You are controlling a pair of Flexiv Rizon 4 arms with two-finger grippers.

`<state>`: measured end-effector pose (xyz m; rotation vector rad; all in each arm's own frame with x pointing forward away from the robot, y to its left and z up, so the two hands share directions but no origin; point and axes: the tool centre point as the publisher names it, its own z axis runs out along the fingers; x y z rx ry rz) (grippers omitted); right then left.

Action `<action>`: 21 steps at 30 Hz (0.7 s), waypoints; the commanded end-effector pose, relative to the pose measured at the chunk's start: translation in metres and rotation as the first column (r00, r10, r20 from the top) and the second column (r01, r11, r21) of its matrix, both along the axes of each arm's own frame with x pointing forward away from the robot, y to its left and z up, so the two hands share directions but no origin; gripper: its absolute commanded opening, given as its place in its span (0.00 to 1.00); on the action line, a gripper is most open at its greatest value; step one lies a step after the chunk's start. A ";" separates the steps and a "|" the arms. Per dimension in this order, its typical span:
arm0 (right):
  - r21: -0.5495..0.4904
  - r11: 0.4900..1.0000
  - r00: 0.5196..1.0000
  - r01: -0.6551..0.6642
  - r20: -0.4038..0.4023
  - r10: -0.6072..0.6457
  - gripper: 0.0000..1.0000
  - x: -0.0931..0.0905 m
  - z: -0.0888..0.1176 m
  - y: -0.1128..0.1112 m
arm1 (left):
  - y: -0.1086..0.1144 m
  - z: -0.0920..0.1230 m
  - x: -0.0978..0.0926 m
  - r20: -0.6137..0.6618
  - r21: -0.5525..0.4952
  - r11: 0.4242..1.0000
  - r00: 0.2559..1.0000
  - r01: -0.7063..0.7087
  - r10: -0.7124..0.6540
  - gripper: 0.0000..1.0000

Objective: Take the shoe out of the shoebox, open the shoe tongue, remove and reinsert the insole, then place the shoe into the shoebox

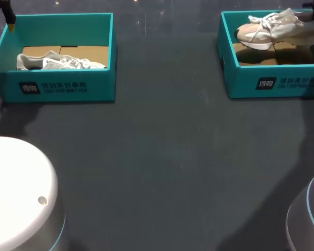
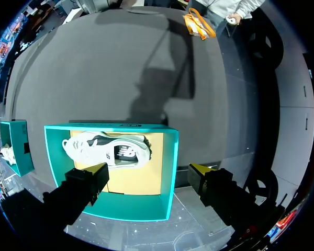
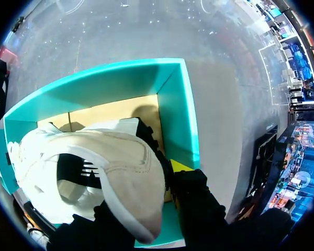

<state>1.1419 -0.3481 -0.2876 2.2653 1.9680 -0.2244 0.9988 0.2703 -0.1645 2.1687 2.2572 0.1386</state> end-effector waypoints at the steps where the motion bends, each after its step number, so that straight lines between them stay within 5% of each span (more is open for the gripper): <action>1: -0.006 1.000 1.000 0.001 0.001 -0.001 0.00 -0.001 0.015 0.001 | 0.001 0.001 0.000 0.000 0.001 1.000 1.000 0.001 -0.001 1.00; 21: -0.038 0.999 1.000 -0.014 0.008 0.015 0.00 0.001 0.080 0.004 | 0.001 0.001 0.000 0.000 0.001 1.000 1.000 0.001 -0.001 1.00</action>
